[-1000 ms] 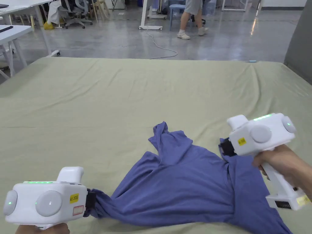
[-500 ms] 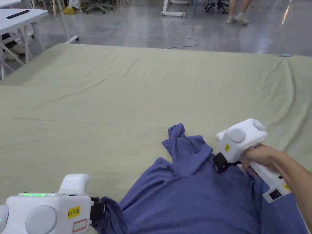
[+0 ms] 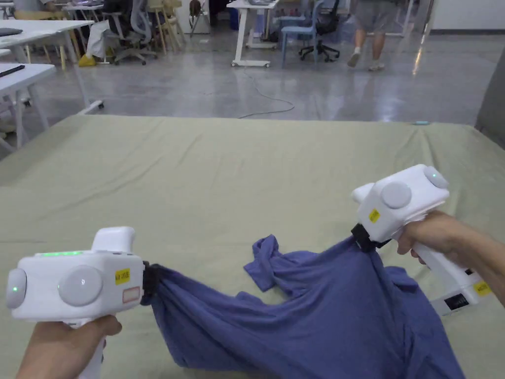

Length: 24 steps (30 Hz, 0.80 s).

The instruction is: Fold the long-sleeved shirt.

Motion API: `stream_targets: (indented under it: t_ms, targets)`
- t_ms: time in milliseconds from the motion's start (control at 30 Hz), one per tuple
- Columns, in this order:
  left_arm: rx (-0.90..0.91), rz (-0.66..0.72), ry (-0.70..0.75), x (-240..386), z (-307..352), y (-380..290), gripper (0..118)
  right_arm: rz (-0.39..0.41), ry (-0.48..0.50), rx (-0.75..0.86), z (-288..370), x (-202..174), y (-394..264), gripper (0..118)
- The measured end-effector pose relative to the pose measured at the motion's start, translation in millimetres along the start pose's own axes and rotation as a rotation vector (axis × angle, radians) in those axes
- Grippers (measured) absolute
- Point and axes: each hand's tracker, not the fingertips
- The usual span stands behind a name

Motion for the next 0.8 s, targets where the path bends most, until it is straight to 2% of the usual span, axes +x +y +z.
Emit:
stream_targets:
  t_ms: [167,267,333,400,467,533,667,800]
  targets:
    - [0.184,-0.066,0.041,26,28,115,0,-0.033,-0.161,0.158,125,52,36,0]
    - [0.27,-0.042,0.017,41,50,188,0,-0.097,-0.22,0.277,196,80,61,0]
    - [0.337,-0.05,0.003,54,66,237,0,-0.103,-0.242,0.368,235,94,78,0]
    - [0.426,-0.046,-0.034,66,82,280,0,-0.176,-0.292,0.434,271,106,97,0]
    - [0.418,-0.037,-0.01,78,95,320,0,-0.199,-0.316,0.494,299,117,114,0]
    - [0.46,-0.079,0.068,92,111,343,0,-0.255,-0.361,0.556,325,126,128,0]
    - [0.523,-0.063,0.04,108,138,372,0,-0.305,-0.423,0.66,365,143,147,0]
    - [0.533,-0.049,0.057,113,145,384,0,-0.338,-0.413,0.694,380,155,151,0]
